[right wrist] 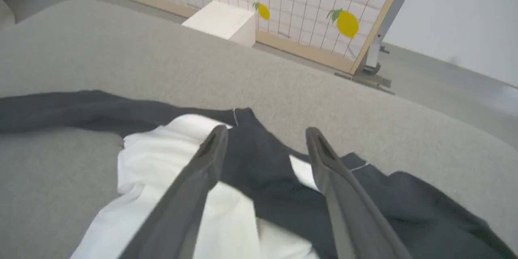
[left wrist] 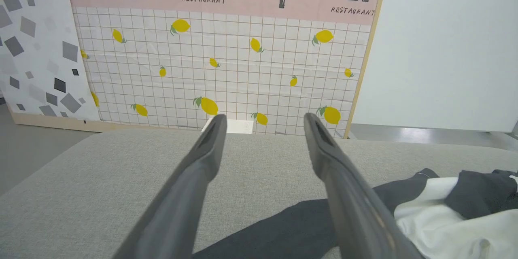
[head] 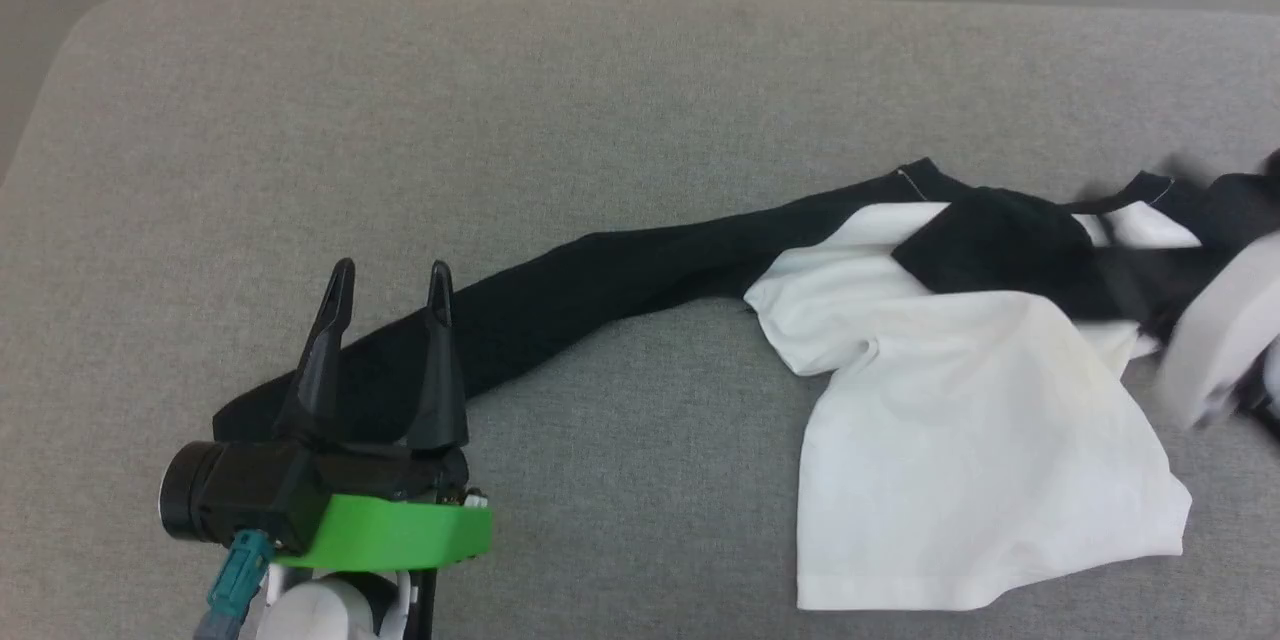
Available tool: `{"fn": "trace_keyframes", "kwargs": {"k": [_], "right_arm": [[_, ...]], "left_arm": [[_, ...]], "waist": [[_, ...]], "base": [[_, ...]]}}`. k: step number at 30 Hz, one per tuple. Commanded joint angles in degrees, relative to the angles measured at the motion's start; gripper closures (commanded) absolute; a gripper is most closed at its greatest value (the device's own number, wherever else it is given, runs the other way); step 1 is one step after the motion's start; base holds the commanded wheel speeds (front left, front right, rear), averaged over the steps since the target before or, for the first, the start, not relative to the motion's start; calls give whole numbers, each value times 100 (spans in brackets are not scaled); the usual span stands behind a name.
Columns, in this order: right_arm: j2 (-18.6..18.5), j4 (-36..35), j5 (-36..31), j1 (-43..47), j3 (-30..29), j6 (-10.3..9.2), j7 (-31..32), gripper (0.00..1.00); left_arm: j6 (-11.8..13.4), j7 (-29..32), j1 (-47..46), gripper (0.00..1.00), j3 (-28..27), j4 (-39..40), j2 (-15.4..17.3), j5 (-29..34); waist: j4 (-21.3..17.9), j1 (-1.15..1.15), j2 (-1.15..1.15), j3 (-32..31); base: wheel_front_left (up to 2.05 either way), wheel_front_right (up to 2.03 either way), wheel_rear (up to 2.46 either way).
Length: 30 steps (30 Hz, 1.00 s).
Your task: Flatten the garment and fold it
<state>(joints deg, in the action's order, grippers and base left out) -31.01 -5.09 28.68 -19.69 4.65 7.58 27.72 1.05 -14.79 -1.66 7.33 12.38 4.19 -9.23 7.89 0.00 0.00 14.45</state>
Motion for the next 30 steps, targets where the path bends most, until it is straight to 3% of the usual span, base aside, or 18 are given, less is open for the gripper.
{"fn": "trace_keyframes", "kwargs": {"k": [1,6,11,24,25,26,27,30], "right_arm": [[156,-262,124,328,131,-9,244,0],[325,-1116,356,1222,654,-9,1045,0],[225,-1248,258,1653,1069,-9,1278,0],[25,91,-413,1243,2379,-9,1066,0],[20,163,-433,1208,2422,-9,1090,18],[12,233,-452,1170,2460,-9,1104,64],[21,289,-453,1151,2453,-9,1104,100],[27,402,-469,1111,2454,-9,1065,100]], "left_arm": [[-29,-20,67,0,-24,23,1,-48],[-40,-20,131,0,-14,80,4,-51],[-29,-20,152,0,0,89,-10,-75],[-59,-20,15,0,122,27,-35,-85],[-60,-20,6,0,131,16,-38,-91],[-61,-20,-3,0,137,5,-40,-100],[-61,-20,-10,0,137,-3,-43,-108],[-62,-21,-21,0,126,-40,-50,-139]], "waist": [[-10,0,0,-121],[88,0,0,-137],[205,0,0,-103],[497,0,0,21],[510,0,0,20],[523,0,0,19],[533,0,0,16],[565,0,0,-16]], "base": [[0,0,0],[0,0,0],[0,0,0],[0,0,0],[0,0,0],[0,0,0],[0,0,0],[0,0,0]]}}
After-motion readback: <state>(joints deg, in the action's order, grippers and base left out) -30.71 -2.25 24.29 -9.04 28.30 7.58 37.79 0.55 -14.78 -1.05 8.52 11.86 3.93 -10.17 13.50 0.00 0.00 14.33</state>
